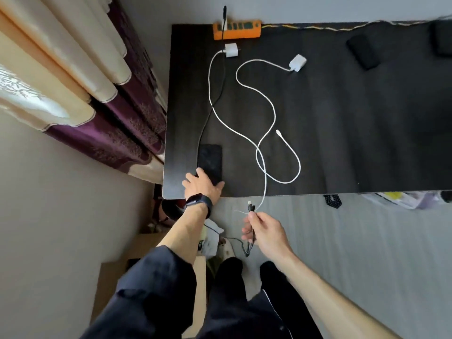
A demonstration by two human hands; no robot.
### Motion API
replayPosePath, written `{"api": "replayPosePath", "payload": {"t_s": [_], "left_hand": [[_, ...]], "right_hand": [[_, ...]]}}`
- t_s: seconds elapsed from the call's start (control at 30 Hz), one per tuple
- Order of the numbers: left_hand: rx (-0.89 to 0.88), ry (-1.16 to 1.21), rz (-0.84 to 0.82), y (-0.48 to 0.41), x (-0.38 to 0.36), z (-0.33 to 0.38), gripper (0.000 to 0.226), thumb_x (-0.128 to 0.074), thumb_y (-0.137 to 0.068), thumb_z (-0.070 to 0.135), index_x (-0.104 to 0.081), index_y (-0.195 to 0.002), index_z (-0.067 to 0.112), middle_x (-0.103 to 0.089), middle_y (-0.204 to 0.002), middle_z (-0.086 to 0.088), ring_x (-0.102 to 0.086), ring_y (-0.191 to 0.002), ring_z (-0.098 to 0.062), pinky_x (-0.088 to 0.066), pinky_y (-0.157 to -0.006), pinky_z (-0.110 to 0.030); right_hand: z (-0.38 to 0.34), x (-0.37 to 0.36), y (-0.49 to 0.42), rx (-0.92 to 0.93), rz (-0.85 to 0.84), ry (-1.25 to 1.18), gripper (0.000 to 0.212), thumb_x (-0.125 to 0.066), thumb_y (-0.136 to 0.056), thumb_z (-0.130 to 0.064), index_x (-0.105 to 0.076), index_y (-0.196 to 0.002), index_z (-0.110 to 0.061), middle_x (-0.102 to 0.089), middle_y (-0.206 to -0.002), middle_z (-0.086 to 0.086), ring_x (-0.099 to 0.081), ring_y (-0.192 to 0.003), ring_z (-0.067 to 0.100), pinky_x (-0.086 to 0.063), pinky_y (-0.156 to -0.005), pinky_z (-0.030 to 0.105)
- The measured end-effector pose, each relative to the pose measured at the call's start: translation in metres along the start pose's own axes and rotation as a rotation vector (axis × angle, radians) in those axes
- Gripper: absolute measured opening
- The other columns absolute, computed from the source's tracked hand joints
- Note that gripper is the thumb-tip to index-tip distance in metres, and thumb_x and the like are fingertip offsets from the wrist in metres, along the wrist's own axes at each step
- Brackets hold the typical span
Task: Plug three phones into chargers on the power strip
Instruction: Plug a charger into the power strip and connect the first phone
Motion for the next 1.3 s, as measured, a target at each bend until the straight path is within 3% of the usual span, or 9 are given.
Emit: {"api": "replayPosePath", "payload": {"t_s": [0.17,0.4,0.63,1.03,1.2,1.3], "left_hand": [[-0.008,-0.211,0.176,-0.017,0.010,0.005,0.097,-0.060,-0.075,0.075,-0.038,-0.139,0.005,-0.042,-0.129,-0.016,-0.043,-0.117,-0.035,-0.044,-0.092,-0.046],[0.027,-0.077,0.067,-0.020,-0.004,0.012,0.092,-0.065,-0.083,0.056,-0.022,-0.148,0.007,-0.034,-0.137,-0.022,-0.040,-0.119,-0.042,-0.045,-0.095,-0.050],[0.060,0.049,-0.007,-0.025,0.007,0.006,0.083,-0.076,-0.078,0.042,-0.031,-0.141,0.011,-0.035,-0.135,-0.020,-0.039,-0.121,-0.043,-0.046,-0.094,-0.050],[0.020,-0.093,-0.045,-0.024,0.026,-0.027,0.088,-0.080,-0.073,0.038,-0.033,-0.140,0.008,-0.040,-0.134,-0.018,-0.041,-0.125,-0.040,-0.042,-0.099,-0.051],[0.002,-0.164,-0.073,-0.025,0.025,-0.029,0.088,-0.079,-0.069,0.048,-0.039,-0.134,0.004,-0.044,-0.130,-0.020,-0.046,-0.120,-0.039,-0.044,-0.097,-0.045],[0.108,0.010,-0.139,-0.016,0.028,-0.040,0.086,-0.076,-0.062,0.059,-0.051,-0.124,0.005,-0.055,-0.122,-0.017,-0.057,-0.110,-0.036,-0.050,-0.091,-0.043]], "right_hand": [[0.000,0.004,0.002,0.021,0.067,-0.030,0.030,-0.051,-0.103,-0.034,-0.070,-0.089,-0.015,-0.076,-0.076,0.001,-0.075,-0.067,0.019,-0.058,-0.068,0.029],[-0.003,0.003,0.010,0.001,0.113,-0.021,0.029,-0.052,-0.103,-0.034,-0.070,-0.087,-0.017,-0.076,-0.073,-0.009,-0.074,-0.064,0.007,-0.048,-0.056,0.006],[-0.002,-0.004,0.006,-0.023,0.122,-0.075,0.030,-0.053,-0.103,-0.032,-0.069,-0.085,-0.014,-0.075,-0.070,-0.005,-0.075,-0.065,0.016,-0.051,-0.057,0.014],[0.001,-0.021,0.003,0.019,0.085,-0.021,0.029,-0.052,-0.103,-0.032,-0.069,-0.085,-0.015,-0.075,-0.069,-0.003,-0.075,-0.065,0.016,-0.053,-0.063,0.017],[-0.002,-0.022,0.003,0.033,0.077,-0.003,0.029,-0.052,-0.103,-0.034,-0.069,-0.086,-0.017,-0.075,-0.071,-0.005,-0.075,-0.065,0.015,-0.055,-0.067,0.021],[-0.007,-0.020,0.003,0.051,0.081,-0.002,0.030,-0.050,-0.103,-0.034,-0.067,-0.085,-0.017,-0.073,-0.067,-0.003,-0.073,-0.063,0.016,-0.060,-0.074,0.033]]}}
Point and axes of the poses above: each hand's wrist, its own y-axis away from the middle knuckle, its own x-axis out of the back of the hand, z = x × y, the point moved 8 cm from there along -y, towards the middle knuckle
